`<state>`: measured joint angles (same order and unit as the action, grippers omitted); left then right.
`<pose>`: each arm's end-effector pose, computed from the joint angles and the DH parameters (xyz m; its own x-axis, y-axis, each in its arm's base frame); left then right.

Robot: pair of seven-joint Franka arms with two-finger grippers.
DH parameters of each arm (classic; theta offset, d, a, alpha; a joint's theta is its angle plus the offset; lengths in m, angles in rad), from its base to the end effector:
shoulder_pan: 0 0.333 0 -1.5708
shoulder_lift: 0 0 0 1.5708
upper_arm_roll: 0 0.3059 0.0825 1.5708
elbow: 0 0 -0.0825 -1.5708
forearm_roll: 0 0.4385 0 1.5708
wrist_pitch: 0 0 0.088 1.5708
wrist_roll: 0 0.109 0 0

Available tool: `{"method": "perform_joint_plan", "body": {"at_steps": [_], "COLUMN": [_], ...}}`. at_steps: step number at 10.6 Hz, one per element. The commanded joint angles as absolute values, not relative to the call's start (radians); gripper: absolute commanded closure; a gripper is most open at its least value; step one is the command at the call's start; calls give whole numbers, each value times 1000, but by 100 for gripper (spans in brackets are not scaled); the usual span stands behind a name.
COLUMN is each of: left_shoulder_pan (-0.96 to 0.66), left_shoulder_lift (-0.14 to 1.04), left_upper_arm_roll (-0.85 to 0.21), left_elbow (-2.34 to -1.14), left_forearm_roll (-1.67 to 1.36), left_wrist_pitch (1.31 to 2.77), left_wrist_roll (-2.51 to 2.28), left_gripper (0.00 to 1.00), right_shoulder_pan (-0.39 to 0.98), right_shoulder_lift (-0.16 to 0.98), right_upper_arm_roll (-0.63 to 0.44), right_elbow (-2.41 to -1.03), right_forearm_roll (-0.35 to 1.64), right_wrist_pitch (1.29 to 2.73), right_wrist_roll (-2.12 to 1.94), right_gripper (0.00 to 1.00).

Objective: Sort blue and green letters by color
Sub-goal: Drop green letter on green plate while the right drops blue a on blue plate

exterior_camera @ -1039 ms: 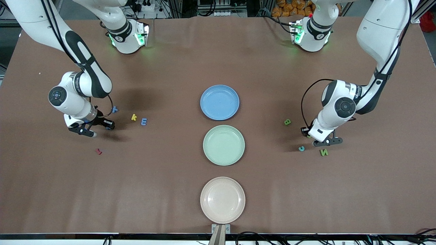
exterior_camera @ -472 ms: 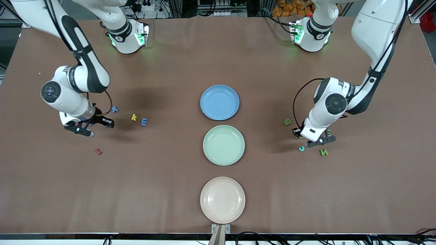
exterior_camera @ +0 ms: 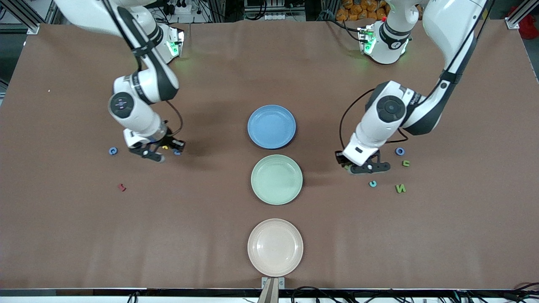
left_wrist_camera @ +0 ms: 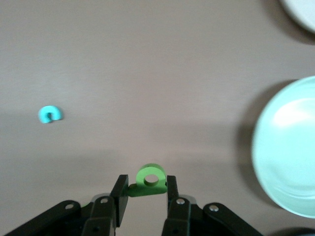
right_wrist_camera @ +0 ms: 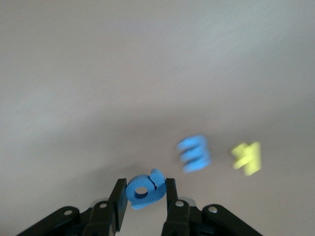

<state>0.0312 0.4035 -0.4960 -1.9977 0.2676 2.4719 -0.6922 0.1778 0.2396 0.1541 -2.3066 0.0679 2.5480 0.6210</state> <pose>0.5859 -0.2886 0.2419 0.9916 0.0770 0.1038 0.0686 -0.9943 0.0817 0.5245 0.1830 0.1865 0.9391 -0.3411 -0.0422 -0.3432 -0.9372 -0.0614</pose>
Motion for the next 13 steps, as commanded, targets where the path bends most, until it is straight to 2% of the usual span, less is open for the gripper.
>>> {"method": "perform_joint_plan", "body": {"at_steps": [1,5,9,10,11,12,13], "left_shoulder_pan": [-90,-198,-285,-308,-328,-328,-321], "left_shoulder_lift": [509,681,791,802,804,798,779], "left_upper_arm_roll": [-505,-500,-451,-427,-413,-404,-403], "left_elbow": [-1854,-1675,-1579,-1577,-1578,-1580,-1585], "left_forearm_roll": [293,295,298,295,295,298,302], "left_wrist_pitch": [2453,2453,2499,2529,2549,2551,2546], "left_wrist_roll": [-742,-742,-746,-747,-749,-767,-790], "left_gripper": [100,100,100,98,26,0,0], "right_shoulder_pan": [300,418,495,515,520,522,514], "right_shoulder_lift": [265,409,468,480,480,479,471], "right_upper_arm_roll": [225,304,360,371,385,390,400], "right_elbow": [-2243,-2074,-2034,-2023,-2023,-2025,-2026], "right_forearm_roll": [124,123,120,120,118,115,115], "right_wrist_pitch": [2542,2545,2554,2554,2553,2545,2539], "right_wrist_roll": [776,964,1061,1116,1153,1164,1163], "right_gripper": [84,81,81,64,33,0,0]}}
